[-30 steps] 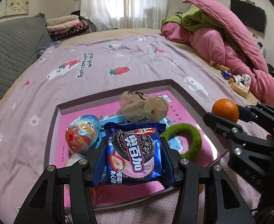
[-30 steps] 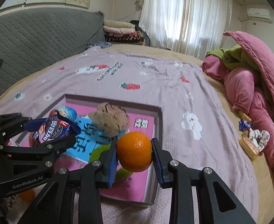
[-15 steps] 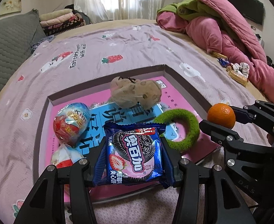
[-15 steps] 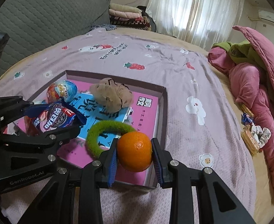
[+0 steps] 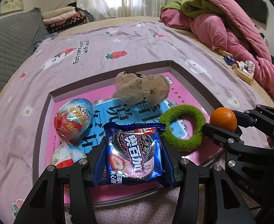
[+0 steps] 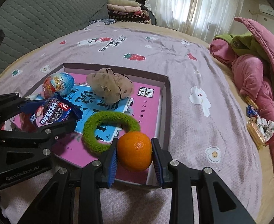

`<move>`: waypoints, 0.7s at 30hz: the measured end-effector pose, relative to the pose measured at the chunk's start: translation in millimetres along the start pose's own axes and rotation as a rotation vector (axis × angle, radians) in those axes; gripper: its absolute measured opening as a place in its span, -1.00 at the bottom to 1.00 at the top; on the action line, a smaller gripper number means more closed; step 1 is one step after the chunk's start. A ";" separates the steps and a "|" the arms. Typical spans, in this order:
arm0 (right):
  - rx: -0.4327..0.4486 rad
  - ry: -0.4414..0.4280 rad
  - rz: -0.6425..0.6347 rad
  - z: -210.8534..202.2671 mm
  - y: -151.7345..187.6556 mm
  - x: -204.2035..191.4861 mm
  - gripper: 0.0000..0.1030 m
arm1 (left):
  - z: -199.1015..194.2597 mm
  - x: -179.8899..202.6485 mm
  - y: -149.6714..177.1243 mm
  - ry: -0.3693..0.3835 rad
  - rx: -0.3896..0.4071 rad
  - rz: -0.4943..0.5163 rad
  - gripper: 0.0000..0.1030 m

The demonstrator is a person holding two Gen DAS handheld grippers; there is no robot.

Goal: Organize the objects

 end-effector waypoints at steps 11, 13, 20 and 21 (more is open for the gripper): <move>0.021 -0.067 0.057 10.3 -6.6 1.2 -0.34 | 13.1 -6.5 3.8 -0.030 -0.022 -0.014 0.05; 0.021 -0.061 0.050 11.4 -6.7 0.0 -0.34 | 13.8 -7.3 4.3 -0.034 -0.023 -0.015 0.05; 0.016 -0.058 0.044 10.7 -4.2 1.0 -0.34 | 20.0 -10.9 4.3 -0.023 -0.039 -0.026 0.05; 0.013 -0.060 0.043 10.7 -3.6 1.0 -0.34 | 20.3 -11.1 4.3 -0.022 -0.039 -0.026 0.05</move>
Point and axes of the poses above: each gripper's, at about its wrist camera, not at the fingertips, and z roughly the way its jaws point, x to its right, y to its underside, the point moved 7 cm from there along z, roughly the way its jaws point, and after that the axes turned 13 degrees about -x, right-handed, at the moved point
